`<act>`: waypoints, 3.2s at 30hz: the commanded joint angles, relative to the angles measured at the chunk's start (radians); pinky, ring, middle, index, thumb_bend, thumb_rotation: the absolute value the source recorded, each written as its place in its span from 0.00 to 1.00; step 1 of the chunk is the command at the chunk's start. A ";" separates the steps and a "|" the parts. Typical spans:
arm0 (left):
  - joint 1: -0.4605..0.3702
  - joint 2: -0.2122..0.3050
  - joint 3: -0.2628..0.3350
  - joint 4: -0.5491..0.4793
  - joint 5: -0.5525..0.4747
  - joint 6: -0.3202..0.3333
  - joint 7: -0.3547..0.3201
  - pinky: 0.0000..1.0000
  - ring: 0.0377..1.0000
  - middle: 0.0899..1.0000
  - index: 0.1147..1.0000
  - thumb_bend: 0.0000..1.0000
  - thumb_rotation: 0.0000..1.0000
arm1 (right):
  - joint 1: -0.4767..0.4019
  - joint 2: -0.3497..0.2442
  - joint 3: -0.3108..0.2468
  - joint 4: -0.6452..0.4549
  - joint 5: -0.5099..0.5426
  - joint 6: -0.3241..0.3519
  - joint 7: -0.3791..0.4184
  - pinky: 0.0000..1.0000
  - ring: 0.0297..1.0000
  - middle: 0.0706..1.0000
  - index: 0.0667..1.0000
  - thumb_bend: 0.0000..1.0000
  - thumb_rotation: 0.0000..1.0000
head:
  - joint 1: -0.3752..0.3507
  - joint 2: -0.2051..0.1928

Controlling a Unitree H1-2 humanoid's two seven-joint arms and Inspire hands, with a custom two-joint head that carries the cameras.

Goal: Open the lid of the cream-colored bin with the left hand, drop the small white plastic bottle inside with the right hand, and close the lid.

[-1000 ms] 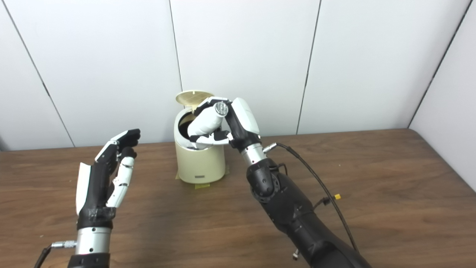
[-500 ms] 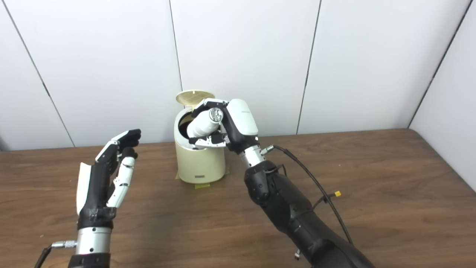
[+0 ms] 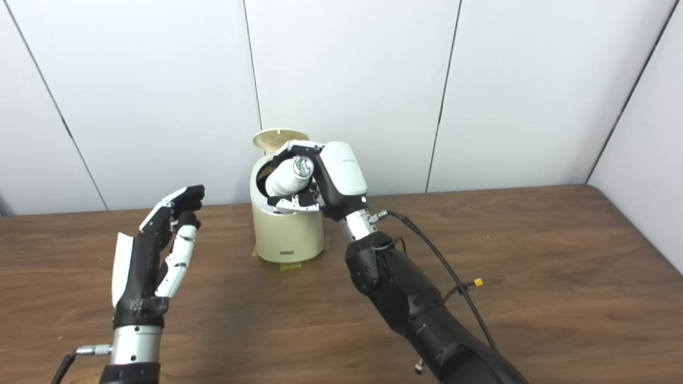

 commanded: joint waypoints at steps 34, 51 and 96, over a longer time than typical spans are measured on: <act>-0.035 -0.006 -0.006 -0.028 0.011 -0.028 0.010 0.69 0.79 0.78 0.77 0.31 0.77 | -0.050 -0.001 -0.030 -0.033 -0.109 0.087 -0.074 0.33 0.40 0.45 0.46 0.52 0.00 | -0.005 0.002; -0.037 -0.001 -0.005 -0.024 0.008 -0.033 0.009 0.70 0.79 0.79 0.78 0.30 0.77 | -0.031 0.009 -0.053 -0.067 -0.014 0.066 0.030 0.42 0.46 0.48 0.49 0.90 0.21 | -0.004 0.002; -0.048 0.002 0.003 0.000 0.003 -0.048 0.024 0.71 0.79 0.78 0.77 0.31 0.78 | 0.098 0.007 -0.059 -0.311 0.295 -0.034 -0.111 0.47 0.52 0.54 0.60 0.65 0.51 | 0.000 -0.016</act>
